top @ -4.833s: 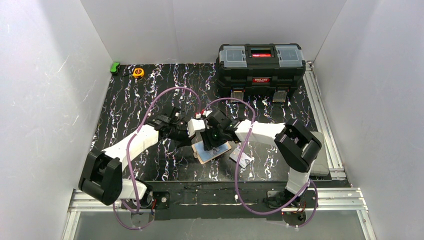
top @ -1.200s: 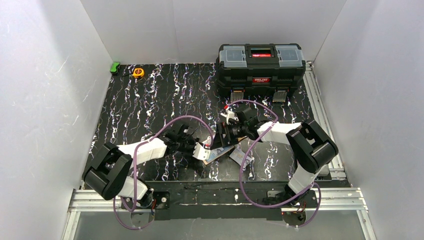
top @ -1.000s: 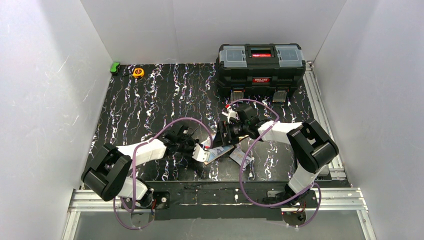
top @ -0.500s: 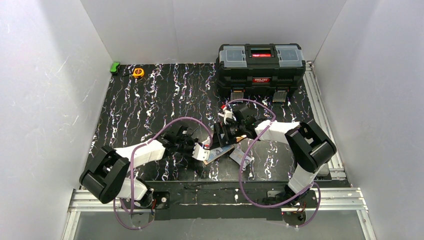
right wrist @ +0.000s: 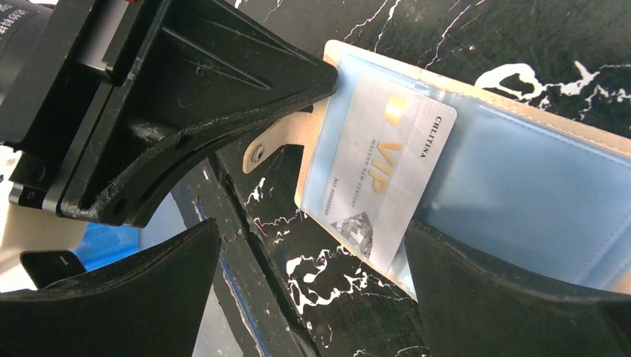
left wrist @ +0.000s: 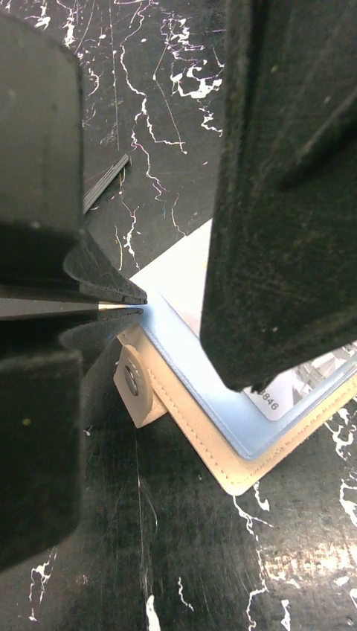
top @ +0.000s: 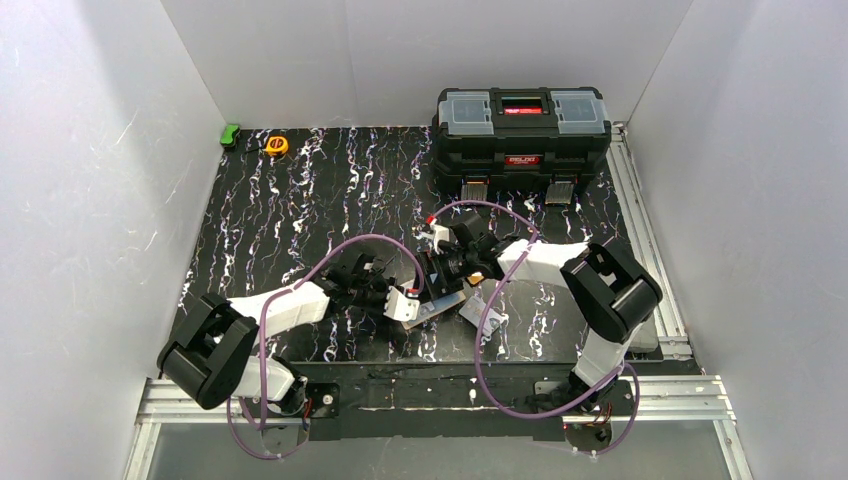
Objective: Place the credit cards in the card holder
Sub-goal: Insert the credit card into the card holder.
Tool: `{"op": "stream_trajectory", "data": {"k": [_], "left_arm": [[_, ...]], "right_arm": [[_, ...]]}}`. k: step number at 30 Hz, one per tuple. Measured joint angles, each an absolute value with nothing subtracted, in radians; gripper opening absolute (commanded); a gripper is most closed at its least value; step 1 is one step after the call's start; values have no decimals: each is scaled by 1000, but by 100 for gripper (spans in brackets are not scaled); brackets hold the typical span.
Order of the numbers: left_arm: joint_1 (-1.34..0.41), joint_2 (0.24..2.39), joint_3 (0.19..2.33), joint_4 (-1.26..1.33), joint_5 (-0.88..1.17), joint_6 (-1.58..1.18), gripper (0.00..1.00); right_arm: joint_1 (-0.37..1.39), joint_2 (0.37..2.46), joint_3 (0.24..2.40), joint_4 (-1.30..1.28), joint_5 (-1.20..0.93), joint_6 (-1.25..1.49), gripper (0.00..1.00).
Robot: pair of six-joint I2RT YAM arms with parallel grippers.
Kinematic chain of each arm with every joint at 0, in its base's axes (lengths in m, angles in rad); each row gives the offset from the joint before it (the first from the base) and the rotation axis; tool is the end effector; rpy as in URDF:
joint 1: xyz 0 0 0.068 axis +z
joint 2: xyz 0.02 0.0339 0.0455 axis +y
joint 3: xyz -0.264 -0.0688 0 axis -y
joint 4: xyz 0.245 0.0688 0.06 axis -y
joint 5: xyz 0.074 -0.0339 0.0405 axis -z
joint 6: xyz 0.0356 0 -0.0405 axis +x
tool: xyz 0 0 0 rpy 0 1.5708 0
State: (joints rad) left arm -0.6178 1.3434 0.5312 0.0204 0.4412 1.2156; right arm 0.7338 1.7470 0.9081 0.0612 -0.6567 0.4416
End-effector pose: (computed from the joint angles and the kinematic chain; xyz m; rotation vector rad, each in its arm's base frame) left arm 0.1927 -0.1556 0.1586 1.9279 1.2149 -0.2120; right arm 0.2435 0.2488 0.1595 -0.7235 2.4442 1.3013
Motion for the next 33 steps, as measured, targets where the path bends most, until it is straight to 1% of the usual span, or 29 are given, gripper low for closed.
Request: {"op": "stream_trajectory", "data": {"k": [11,16,19,25,29,33], "left_arm": [[-618,1332,522,31,420,1174,8],[-609,1281,524,24,389,1101,16],[-581,1221,546,-21,373,1036,18],[-499,1140,643,-138,357,926,19],[-482,1119,648,-179,361,913,19],[-482,1134,616,-180,387,961,18]], "right_arm": [[755,1782,941,51,-683,432,100],[776,1791,961,48,-701,410,100],[782,1791,962,46,-707,404,100],[775,1790,961,46,-703,400,100],[761,1790,961,46,-697,399,100],[751,1790,966,36,-694,393,100]]}}
